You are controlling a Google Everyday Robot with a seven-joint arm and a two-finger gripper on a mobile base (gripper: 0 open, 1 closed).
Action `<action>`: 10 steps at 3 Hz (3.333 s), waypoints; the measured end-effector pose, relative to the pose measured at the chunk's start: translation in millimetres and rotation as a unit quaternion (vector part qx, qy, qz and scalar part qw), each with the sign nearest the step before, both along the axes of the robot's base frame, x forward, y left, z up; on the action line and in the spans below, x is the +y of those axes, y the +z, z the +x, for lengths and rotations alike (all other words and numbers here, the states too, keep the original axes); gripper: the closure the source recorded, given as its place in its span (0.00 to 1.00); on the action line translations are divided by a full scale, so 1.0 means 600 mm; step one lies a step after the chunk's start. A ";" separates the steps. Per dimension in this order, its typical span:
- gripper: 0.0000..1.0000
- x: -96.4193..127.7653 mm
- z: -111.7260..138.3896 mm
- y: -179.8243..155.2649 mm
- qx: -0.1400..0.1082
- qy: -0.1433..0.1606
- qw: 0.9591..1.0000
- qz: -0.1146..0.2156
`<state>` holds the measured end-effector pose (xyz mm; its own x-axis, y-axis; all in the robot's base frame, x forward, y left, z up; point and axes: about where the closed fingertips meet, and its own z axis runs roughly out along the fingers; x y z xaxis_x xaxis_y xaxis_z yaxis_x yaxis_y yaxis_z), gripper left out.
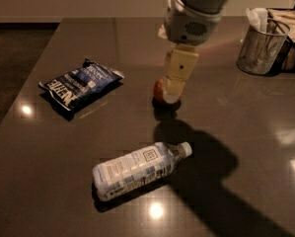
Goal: Pick blue chip bag
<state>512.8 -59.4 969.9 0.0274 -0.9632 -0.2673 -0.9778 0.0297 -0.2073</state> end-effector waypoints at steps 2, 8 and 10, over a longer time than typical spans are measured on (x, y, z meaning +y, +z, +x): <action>0.00 0.166 0.090 -0.034 0.004 0.045 0.999 0.010; 0.49 0.363 0.187 -0.153 0.039 0.083 0.994 -0.065; 0.96 0.341 0.181 -0.130 0.030 0.087 0.994 -0.062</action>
Offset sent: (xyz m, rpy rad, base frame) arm 0.0873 0.1648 -0.0354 0.0246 0.0159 0.1254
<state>621.3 145.0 892.1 0.1842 -0.9709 -0.1529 -0.9767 -0.1633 -0.1395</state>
